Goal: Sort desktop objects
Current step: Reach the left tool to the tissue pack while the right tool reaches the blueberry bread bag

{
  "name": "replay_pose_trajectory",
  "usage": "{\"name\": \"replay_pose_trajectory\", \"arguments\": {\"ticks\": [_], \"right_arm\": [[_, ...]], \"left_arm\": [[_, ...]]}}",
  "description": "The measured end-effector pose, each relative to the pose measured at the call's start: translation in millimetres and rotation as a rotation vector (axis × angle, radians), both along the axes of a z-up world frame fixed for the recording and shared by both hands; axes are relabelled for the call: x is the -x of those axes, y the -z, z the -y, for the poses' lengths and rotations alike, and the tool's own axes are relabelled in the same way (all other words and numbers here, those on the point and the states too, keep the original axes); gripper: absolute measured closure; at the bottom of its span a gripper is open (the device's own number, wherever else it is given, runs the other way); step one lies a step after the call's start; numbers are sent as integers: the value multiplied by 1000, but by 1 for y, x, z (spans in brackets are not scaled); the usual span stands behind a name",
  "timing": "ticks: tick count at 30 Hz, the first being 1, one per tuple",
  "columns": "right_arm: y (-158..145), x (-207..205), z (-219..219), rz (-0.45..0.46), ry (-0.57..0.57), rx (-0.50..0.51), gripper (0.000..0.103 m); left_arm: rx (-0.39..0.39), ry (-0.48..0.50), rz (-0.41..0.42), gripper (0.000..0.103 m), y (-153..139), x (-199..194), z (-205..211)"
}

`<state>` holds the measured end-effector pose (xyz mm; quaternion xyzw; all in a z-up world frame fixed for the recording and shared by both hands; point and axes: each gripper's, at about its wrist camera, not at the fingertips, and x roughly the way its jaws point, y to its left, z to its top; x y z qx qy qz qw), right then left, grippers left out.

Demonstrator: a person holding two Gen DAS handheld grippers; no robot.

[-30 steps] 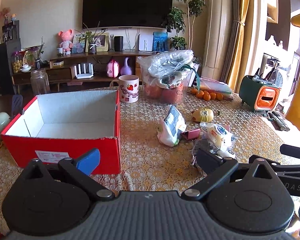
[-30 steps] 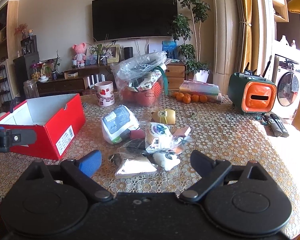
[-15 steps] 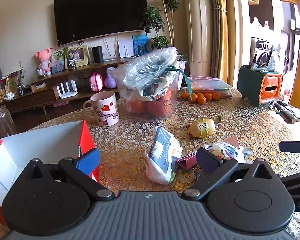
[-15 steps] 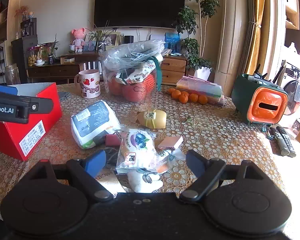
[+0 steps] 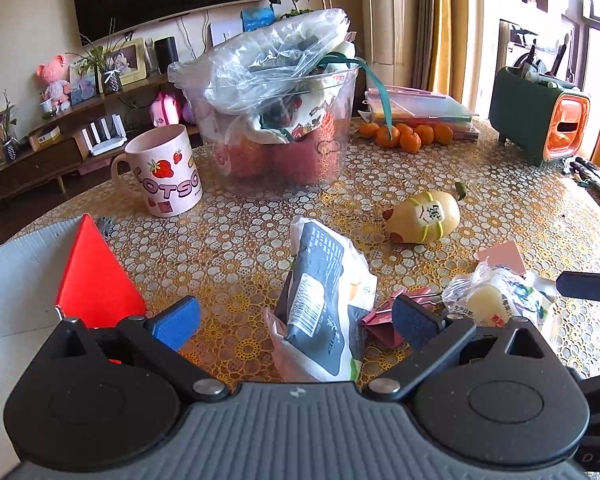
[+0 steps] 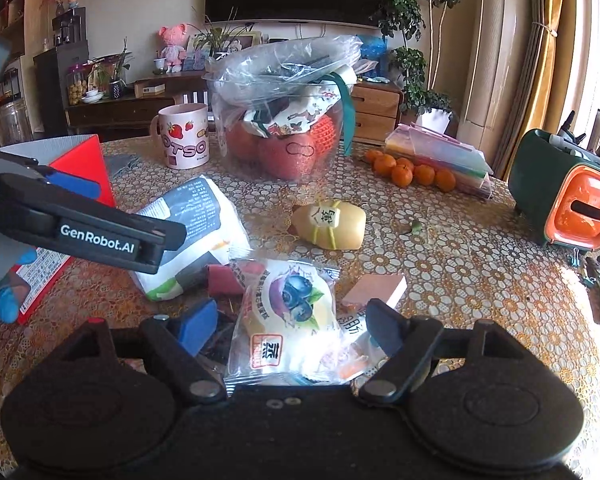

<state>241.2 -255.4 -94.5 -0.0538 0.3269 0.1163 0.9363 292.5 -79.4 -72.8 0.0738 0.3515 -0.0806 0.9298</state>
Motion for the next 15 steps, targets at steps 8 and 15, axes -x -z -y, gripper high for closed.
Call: {"name": "replay_pose_trajectory", "arguments": {"ticks": [8,15], "right_arm": [[11,-14,4,-57,20,-44,33],[11,-15,6,-69,27,-63,37]], "left_arm": [[32,11,-46,22,12,-13,0],[33,38,-48,49,12,-11,4]]}}
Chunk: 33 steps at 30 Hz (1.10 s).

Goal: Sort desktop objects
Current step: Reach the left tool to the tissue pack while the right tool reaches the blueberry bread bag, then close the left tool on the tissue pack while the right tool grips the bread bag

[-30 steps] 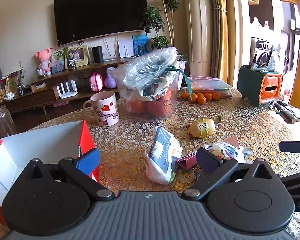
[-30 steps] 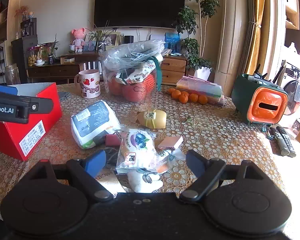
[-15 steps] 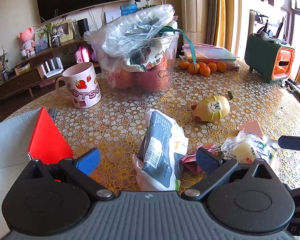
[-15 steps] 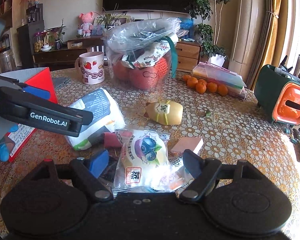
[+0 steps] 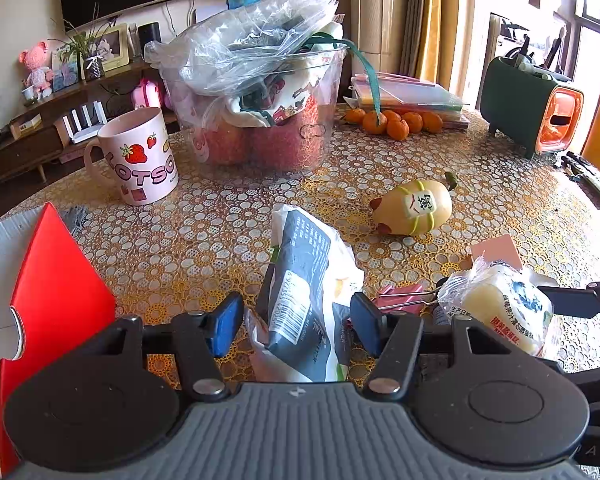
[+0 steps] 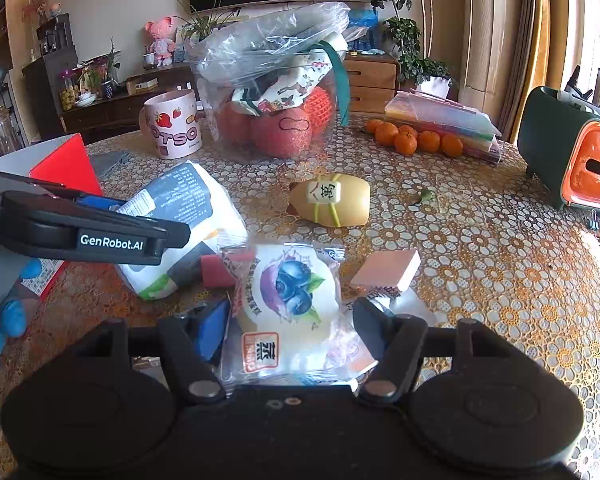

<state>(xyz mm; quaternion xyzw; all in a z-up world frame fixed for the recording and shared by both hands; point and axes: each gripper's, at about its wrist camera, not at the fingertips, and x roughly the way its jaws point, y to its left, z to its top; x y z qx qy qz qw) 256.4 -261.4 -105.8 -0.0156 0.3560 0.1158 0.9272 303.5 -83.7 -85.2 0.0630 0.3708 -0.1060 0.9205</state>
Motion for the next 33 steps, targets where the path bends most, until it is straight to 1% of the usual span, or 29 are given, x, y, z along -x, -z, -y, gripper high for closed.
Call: {"name": "replay_pose_trajectory", "arguments": {"ticks": [2,3,7,8,10,12,19,27,33], "right_arm": [[-1,0,0,0,2,3,38],[-1,0,0,1,6,5,40],[-4,0,-1,-4,11,12,44],[-5,0,-1,-3,12,14,46],[-6,1,-2,-3,15,19,48],[-8,2,-2,-6,17,20,50],[-21,12,-6,11,11,32,51],[-46,30,-11,40,-4,38,51],[-70,45,-21,58,-23,37,51]], "left_arm": [[-2,-5,0,63,-1,0,0],[-5,-7,-1,65,-2,-1,0],[-41,6,-6,82,-4,-3,2],[-39,8,-9,85,-5,-4,1],[-33,2,-11,87,-8,-3,0],[-34,-8,-3,88,-12,-2,-2],[-10,-19,12,89,-31,10,-9],[-6,5,60,89,-67,41,-16],[-1,16,104,89,-98,70,-31]]}}
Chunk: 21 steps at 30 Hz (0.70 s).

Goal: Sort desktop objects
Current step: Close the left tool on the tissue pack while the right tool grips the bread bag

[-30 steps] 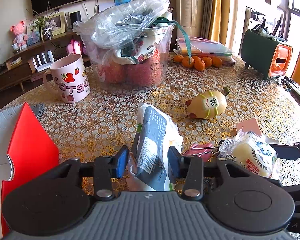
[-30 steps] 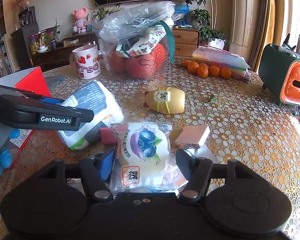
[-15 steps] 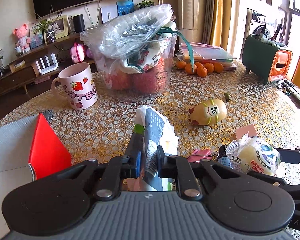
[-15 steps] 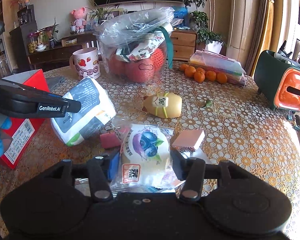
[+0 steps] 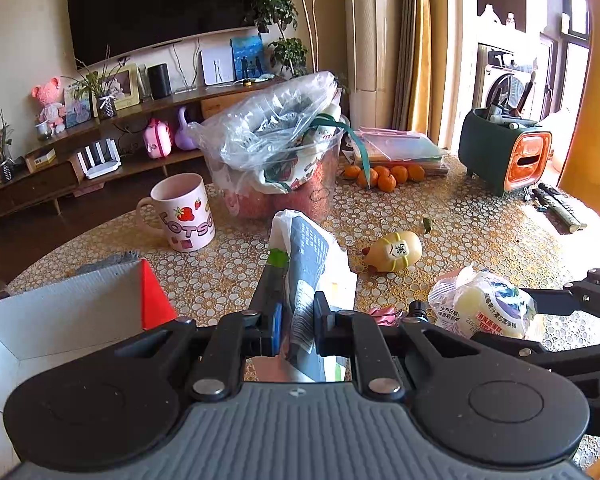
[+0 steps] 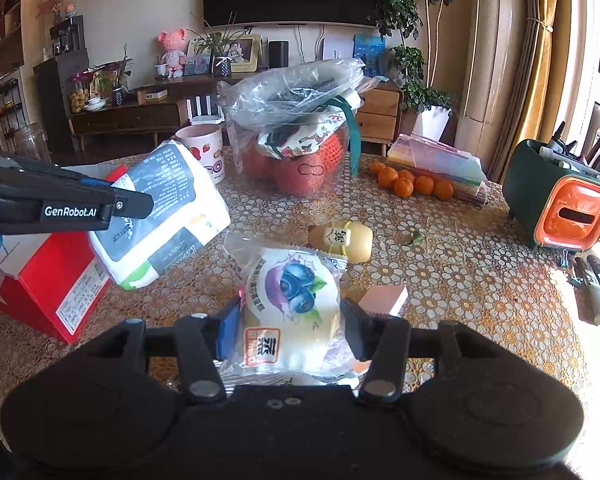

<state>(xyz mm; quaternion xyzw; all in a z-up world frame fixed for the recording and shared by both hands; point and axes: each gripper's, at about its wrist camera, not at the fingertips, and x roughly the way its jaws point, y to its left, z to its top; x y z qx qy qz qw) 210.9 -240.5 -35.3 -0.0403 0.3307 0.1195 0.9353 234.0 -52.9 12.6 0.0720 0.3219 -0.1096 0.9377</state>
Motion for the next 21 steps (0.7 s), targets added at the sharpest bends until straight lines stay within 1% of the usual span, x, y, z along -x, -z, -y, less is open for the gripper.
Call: {"name": "replay_pose_trajectory", "arguments": {"ticks": [6,11,21], "right_arm": [[-27,15,-21,19,-47,-9,51],[-46,26,-51,32,-120,-6,51],[-62,33,-118,50,-233,9,51]], "left_arm": [[-7,-10,26,89,-26,29,-27],[-6,-42,32,89,-40,48,-58],[-22,-116,50,89,-53,75,-119]]}}
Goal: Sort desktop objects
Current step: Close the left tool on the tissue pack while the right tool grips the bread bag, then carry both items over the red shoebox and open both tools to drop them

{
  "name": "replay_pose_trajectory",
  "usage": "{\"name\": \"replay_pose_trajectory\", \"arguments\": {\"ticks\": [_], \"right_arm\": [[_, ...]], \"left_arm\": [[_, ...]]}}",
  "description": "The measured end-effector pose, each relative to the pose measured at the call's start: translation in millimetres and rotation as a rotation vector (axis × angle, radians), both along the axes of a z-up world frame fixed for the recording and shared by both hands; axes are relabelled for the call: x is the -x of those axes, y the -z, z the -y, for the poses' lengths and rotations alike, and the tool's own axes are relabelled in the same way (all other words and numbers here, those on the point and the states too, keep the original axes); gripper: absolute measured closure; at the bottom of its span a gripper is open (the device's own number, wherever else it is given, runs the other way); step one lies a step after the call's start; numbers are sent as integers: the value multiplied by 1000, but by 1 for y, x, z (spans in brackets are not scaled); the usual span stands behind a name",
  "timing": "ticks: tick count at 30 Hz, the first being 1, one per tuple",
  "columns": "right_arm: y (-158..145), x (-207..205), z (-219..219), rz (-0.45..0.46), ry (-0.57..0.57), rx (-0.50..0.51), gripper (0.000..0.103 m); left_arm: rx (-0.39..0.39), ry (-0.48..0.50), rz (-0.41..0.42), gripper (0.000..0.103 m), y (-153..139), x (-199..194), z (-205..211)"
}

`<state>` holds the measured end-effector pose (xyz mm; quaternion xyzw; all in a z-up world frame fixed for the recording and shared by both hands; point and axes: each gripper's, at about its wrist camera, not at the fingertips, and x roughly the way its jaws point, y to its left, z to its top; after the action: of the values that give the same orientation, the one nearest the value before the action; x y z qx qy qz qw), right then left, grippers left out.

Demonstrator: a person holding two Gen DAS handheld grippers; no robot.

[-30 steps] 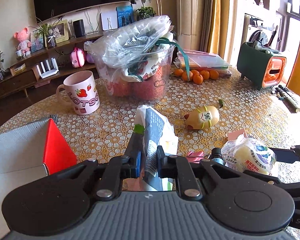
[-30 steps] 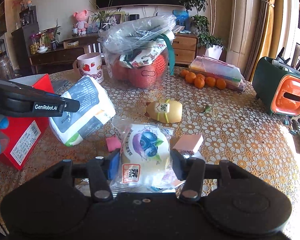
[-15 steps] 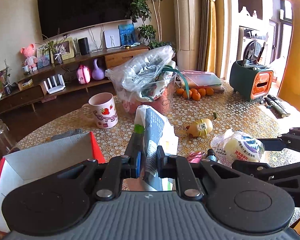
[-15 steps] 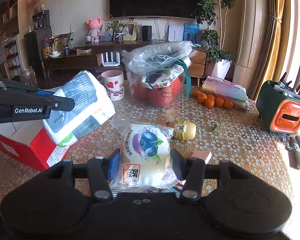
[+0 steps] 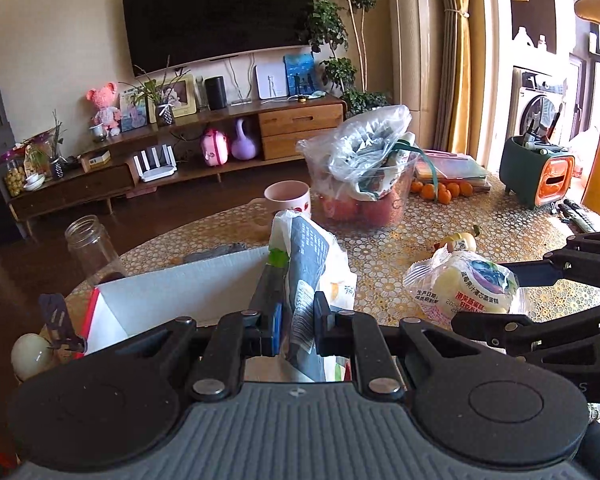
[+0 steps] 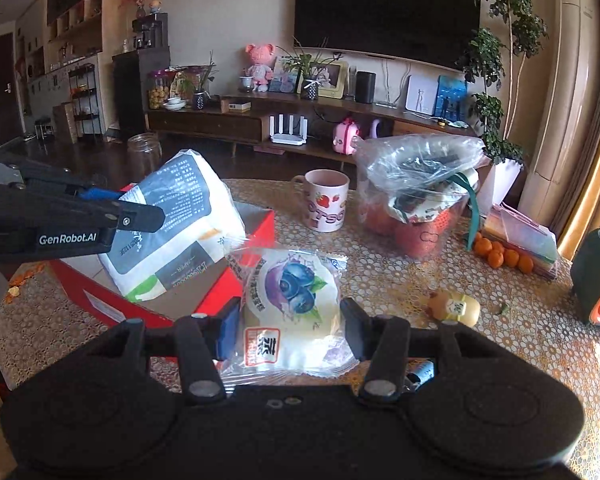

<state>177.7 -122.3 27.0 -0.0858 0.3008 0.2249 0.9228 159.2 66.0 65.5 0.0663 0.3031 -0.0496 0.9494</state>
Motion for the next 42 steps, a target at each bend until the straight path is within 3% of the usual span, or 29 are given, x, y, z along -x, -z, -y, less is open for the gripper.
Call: {"name": "replay_pose_trajectory", "arguments": {"ticks": [10,21,31,42], "right_arm": [[1,-11,-65,10,-95,39,51],[25,-38,-126,-24,-156,95,52],[57,-75,-160,-127,-168,131,52],[87,-105,-182,-228,-161,158,52]], "left_arm": [[-31,-72,1,89,0,4,-55],[-101,-124,-54,89,20,-16,-109],[-185,-126,-128,89,54,-57,-133],[-165,-110,-237,89,88,-92,-145]]}}
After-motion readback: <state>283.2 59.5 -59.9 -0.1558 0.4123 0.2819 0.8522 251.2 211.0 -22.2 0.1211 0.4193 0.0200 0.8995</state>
